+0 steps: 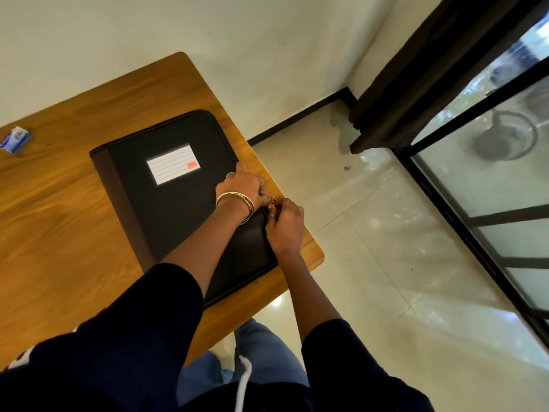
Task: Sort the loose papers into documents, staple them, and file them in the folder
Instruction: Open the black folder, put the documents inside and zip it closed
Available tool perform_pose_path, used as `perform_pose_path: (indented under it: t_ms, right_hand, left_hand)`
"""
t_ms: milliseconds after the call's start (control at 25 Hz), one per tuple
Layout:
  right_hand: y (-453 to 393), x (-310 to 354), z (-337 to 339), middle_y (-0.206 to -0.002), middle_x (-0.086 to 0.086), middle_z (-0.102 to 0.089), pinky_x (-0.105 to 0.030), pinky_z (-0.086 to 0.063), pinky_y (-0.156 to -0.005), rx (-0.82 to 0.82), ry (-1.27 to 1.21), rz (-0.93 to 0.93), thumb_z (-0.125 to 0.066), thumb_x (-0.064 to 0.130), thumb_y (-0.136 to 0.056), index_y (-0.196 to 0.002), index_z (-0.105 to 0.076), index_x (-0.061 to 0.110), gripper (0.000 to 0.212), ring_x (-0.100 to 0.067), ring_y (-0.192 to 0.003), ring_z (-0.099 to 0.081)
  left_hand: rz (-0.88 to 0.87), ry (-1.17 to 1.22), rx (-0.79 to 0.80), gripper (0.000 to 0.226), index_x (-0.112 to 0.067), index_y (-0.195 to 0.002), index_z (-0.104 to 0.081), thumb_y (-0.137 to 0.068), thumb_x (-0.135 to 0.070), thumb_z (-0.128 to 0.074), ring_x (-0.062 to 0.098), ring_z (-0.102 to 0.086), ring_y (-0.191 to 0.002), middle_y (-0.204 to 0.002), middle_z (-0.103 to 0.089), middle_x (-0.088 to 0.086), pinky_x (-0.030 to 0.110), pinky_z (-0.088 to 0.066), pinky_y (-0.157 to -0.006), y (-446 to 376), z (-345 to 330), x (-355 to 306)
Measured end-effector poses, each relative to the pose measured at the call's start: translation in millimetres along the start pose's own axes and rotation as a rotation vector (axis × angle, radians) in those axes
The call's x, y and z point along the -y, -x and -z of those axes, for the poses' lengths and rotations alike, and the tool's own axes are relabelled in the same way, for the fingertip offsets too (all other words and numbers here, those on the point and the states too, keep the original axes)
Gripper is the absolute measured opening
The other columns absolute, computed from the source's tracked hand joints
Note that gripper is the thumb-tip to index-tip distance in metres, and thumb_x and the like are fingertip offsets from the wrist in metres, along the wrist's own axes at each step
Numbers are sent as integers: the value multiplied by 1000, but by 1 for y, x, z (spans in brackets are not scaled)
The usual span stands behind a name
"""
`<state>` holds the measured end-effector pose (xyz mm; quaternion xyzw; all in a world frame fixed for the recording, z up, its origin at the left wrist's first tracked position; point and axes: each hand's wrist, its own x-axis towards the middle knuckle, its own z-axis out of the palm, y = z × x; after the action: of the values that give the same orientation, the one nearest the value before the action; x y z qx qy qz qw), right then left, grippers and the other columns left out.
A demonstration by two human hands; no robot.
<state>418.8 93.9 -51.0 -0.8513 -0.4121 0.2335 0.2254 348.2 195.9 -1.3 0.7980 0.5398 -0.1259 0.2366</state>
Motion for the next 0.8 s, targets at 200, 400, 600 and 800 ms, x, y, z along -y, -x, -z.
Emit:
perform_pose_path:
  t_ms: [200,400,600,800]
  right_hand:
    - [20,1,-8,-109,-10,-60,-34,-41,-87,23,215,99,-30,36,-102,-109,-55,8,38,-25,-100,-54]
    - [22,-1,-5,-114,-8,-58,-35,-40,-90,77,331,77,-24,37,-103,-111,-50,11,38,-25,-103,-55]
    - [20,6,-1,-102,-4,-63,-39,-36,-95,70,405,82,-8,44,-95,-106,-51,15,53,-24,-93,-61]
    - [-29,48,-9,-98,-3,-63,-39,-37,-92,62,287,-100,-34,43,-97,-106,-55,15,36,-21,-94,-58]
  left_hand:
    - [-134,-92,3,24,-19,-106,-61,-89,-36,-53,31,-53,-105,-124,-45,9,44,-50,-79,-7,-1,-1]
    - [-29,-253,-148,35,-11,-124,-52,-93,-25,-47,37,-33,-130,-139,-36,18,52,-33,-101,-27,5,3]
    - [155,-109,-175,57,-9,-138,-37,-90,-35,-53,43,-2,-140,-152,-10,20,63,-7,-111,-77,41,40]
    - [177,-60,22,33,-25,-114,-60,-87,-44,-54,47,7,-139,-154,-1,7,68,-7,-107,-90,49,46]
